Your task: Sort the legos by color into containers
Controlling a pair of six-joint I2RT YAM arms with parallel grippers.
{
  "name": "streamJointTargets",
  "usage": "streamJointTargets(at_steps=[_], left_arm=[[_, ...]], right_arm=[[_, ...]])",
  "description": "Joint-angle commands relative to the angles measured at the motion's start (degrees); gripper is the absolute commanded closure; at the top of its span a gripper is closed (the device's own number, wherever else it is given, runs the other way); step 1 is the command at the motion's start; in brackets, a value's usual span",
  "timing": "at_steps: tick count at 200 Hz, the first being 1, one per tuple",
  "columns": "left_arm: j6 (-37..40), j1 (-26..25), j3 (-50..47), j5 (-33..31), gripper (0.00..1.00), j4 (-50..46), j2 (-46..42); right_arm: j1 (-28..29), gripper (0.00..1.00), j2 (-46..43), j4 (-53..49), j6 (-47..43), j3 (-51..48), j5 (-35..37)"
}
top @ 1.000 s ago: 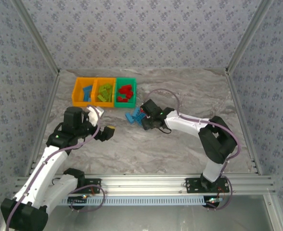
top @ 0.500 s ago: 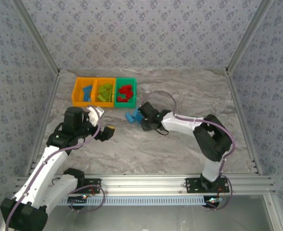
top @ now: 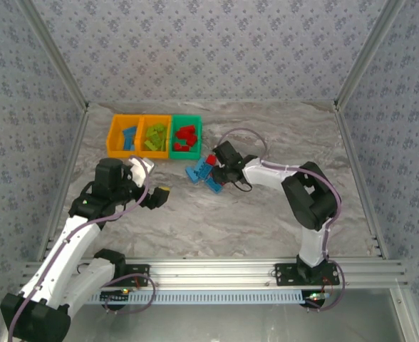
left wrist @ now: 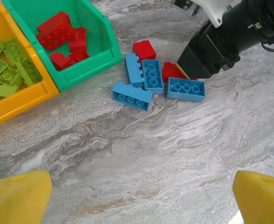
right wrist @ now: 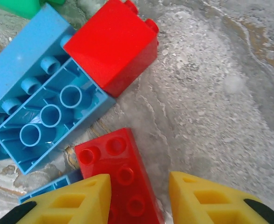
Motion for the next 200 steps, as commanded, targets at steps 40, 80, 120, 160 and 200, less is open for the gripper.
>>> streamJointTargets(at_steps=[40,80,120,160,200], left_arm=[[1.0,-0.4,1.8,-0.3,0.01,-1.0,-0.4],[0.9,-0.4,1.8,-0.2,0.01,-0.9,-0.2],[1.0,-0.6,1.8,-0.8,0.01,-1.2,-0.2],[1.1,-0.5,1.7,-1.2,0.01,-1.3,-0.4],[1.0,-0.5,1.9,-0.8,0.01,-1.2,-0.1]], right_arm=[[-4.7,0.63,-1.8,-7.2,10.4,-6.3,7.7],[-5.6,0.59,-7.7,-5.8,8.0,-9.6,4.6],[-5.1,0.42,-6.9,-8.5,6.7,-4.2,1.7],[-4.8,0.42,-2.0,-7.1,7.6,-4.8,1.5],[-4.1,0.6,-0.5,-7.2,7.2,-4.7,2.1]])
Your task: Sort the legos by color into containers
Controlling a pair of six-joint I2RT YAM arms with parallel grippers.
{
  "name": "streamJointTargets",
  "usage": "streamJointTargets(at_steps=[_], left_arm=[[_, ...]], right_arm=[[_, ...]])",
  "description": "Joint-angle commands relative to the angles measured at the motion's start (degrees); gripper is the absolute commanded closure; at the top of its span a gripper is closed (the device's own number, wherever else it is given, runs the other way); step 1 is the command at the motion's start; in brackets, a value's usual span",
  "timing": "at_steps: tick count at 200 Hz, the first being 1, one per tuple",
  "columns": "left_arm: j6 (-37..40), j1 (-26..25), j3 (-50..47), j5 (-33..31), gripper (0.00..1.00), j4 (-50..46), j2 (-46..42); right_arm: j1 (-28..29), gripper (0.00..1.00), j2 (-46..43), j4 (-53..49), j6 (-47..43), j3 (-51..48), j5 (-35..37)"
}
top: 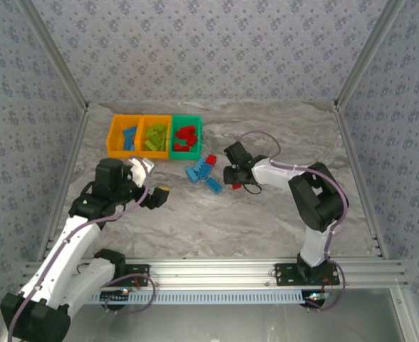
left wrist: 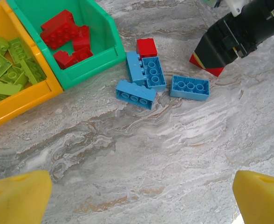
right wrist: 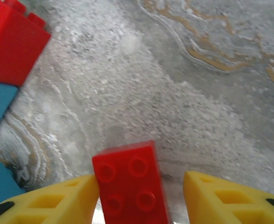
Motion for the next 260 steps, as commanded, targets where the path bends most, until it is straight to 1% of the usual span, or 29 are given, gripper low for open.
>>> streamJointTargets(at_steps=[1,11,23,30,44,57,69,73,79,84,91,98,118,127,137,155,178,188,201,209,220,241,254,260], left_arm=[[0.6,-0.4,1.9,0.1,0.01,-1.1,-0.1],[0.8,-0.4,1.9,0.1,0.01,-1.1,-0.1],[0.8,-0.4,1.9,0.2,0.01,-1.1,-0.3],[1.0,-0.4,1.9,0.4,0.01,-1.2,-0.3],[1.8,-0.4,1.9,2.5,0.01,-1.2,-0.6],[2.9,-0.4,1.6,8.4,0.01,-0.5,-1.1],[3.4,-0.5,0.8,16.6,0.01,1.7,-1.9],[3.5,-0.5,0.5,19.0,0.01,2.6,-2.2],[3.3,-0.7,0.1,21.1,0.01,3.6,-2.6],[3.1,-0.9,0.0,21.5,0.01,4.0,-2.9],[3.2,-1.0,-0.1,20.6,0.01,4.1,-3.3],[3.1,-1.0,-0.2,18.1,0.01,3.9,-3.7],[1.7,-1.0,0.1,6.6,0.01,3.0,-4.7],[1.5,-1.0,0.1,2.7,0.01,2.8,-5.2],[1.3,-1.0,0.0,-0.2,0.01,2.6,-5.7],[1.5,-1.0,-0.4,-1.9,0.01,2.7,-6.5],[1.6,-1.0,-0.5,-2.3,0.01,2.7,-6.5],[1.7,-1.0,-0.4,-2.4,0.01,2.6,-6.3],[1.6,-1.0,-0.4,-2.4,0.01,2.5,-6.1],[1.7,-1.0,-0.5,-2.4,0.01,2.4,-5.9],[1.7,-1.0,-0.4,-2.5,0.01,2.3,-5.9],[1.7,-1.0,-0.3,-2.5,0.01,2.2,-5.8],[1.6,-1.0,-0.2,-2.5,0.01,2.0,-5.8],[1.6,-1.0,-0.2,-2.4,0.01,1.9,-5.8]], right_arm=[[0.3,0.61,2.3,-3.8,-0.1,-0.2,1.2],[0.5,0.66,1.5,-4.1,-0.6,0.2,1.5],[0.7,0.67,0.3,-4.7,-1.5,1.1,1.8],[0.9,0.69,-0.3,-5.1,-2.1,1.8,2.0],[0.9,0.75,-1.7,-6.4,-2.5,3.4,2.3],[1.5,0.78,-4.2,-6.3,-3.0,4.8,1.1],[2.5,0.78,-6.9,-4.6,-4.1,5.2,-1.0],[2.9,0.78,-7.5,-4.1,-4.5,7.3,-1.9],[3.5,0.77,-8.2,-3.2,-5.1,8.6,-2.9],[3.9,0.77,-8.4,-2.4,-5.5,9.7,-3.7],[4.5,0.77,-8.1,-1.2,-6.3,11.3,-4.4],[5.0,0.77,-7.3,0.0,-6.9,13.2,-4.6],[5.5,0.77,-2.2,2.1,-8.4,20.3,-3.1],[5.3,0.77,1.3,3.5,-9.1,23.8,-2.0],[5.2,0.77,5.5,4.8,-9.9,28.0,-1.3],[5.2,0.76,13.4,4.0,-10.7,37.2,-1.5],[5.2,0.73,23.0,1.0,-11.0,48.7,-4.2],[5.2,0.68,26.2,-1.2,-11.0,54.0,-5.2],[5.4,0.58,29.4,-4.8,-11.7,59.9,-5.3],[5.5,0.51,30.0,-7.0,-12.2,62.7,-4.8],[5.7,0.46,29.3,-9.4,-13.1,64.8,-3.9],[5.6,0.46,25.0,-12.9,-13.5,63.8,-2.3],[5.7,0.46,19.8,-13.1,-12.5,58.9,-1.3],[5.7,0.47,17.1,-12.3,-11.8,54.7,-0.9]])
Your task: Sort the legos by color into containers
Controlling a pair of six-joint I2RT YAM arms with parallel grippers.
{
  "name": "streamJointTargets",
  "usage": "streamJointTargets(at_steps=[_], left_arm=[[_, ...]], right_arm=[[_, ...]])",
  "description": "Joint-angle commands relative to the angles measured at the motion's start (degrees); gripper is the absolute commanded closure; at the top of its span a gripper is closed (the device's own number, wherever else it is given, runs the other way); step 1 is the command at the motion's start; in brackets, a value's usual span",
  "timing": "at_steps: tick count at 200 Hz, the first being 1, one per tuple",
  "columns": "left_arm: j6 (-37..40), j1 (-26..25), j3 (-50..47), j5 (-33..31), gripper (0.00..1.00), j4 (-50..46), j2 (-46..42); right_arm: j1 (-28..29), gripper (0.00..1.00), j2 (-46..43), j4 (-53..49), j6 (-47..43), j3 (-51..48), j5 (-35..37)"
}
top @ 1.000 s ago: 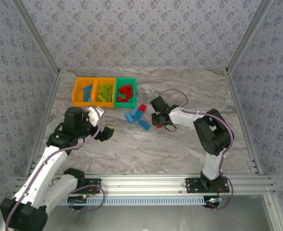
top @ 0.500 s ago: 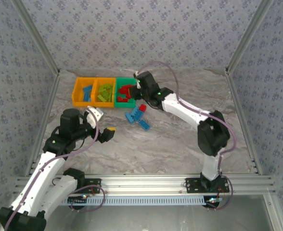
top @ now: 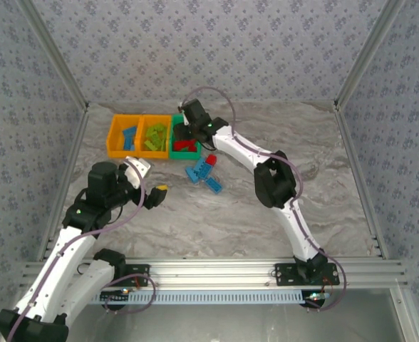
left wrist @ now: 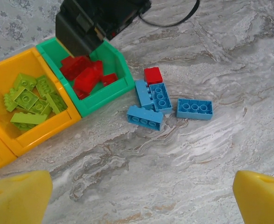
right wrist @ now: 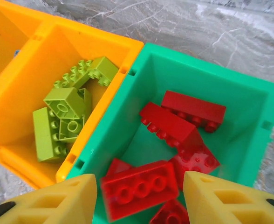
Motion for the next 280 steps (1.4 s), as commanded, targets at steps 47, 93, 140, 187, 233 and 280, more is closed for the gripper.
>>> streamJointTargets(at_steps=[47,93,140,187,233,280], left_arm=[[-0.2,0.0,0.2,-0.3,0.01,-0.2,0.0],[-0.1,0.0,0.2,-0.6,0.01,-0.5,0.3],[0.1,0.0,0.1,-1.3,0.01,-0.7,0.2],[0.3,0.0,0.2,-1.3,0.01,-0.7,0.1],[0.4,0.0,0.2,-1.4,0.01,-0.6,0.0],[0.4,0.0,0.0,-1.4,0.01,-0.6,0.1]], right_arm=[[-3.9,0.44,-33.5,8.7,19.8,-40.7,5.6],[-5.7,0.33,-26.8,3.3,35.7,-40.1,-0.9],[-3.4,0.31,-13.4,-5.1,37.7,-28.1,2.0],[-3.0,0.36,-8.3,-6.2,39.9,-25.9,2.2],[-2.8,0.49,-7.0,-6.3,40.7,-27.6,2.1],[-3.3,0.61,-8.6,-6.9,40.9,-30.3,3.4]])
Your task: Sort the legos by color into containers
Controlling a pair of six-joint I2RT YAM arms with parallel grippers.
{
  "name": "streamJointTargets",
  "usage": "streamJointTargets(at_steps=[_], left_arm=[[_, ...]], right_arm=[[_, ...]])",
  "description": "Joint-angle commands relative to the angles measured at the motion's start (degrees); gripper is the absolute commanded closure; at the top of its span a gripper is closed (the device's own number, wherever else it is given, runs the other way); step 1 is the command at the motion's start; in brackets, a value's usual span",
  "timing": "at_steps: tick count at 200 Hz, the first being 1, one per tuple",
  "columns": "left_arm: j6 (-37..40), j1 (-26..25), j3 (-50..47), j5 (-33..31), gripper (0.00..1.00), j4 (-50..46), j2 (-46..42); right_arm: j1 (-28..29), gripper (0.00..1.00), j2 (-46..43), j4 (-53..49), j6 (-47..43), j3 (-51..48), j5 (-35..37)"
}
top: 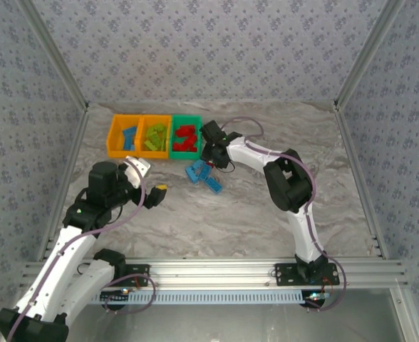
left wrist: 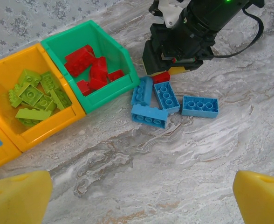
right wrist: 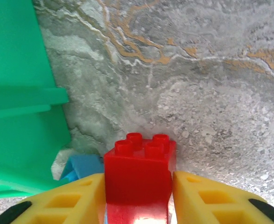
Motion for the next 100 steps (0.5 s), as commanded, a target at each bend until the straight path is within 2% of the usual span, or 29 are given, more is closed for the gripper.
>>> streamJointTargets(at_steps=[1,17,70,100], left_arm=[[0.4,0.0,0.0,0.0,0.01,-0.4,-0.2],[0.3,-0.1,0.1,-0.1,0.01,-0.4,-0.1],[0.3,0.0,0.0,0.0,0.01,-0.5,-0.1],[0.4,0.0,0.0,0.0,0.01,-0.4,0.0]], right_arm=[[-0.4,0.62,0.4,-3.7,0.9,-2.8,2.3],[-0.5,0.67,-1.7,-3.4,0.7,-5.0,3.6],[-0.8,0.69,-5.0,-2.7,-2.8,-9.5,3.1],[-0.7,0.7,-10.7,-0.4,-5.0,-14.9,3.7]])
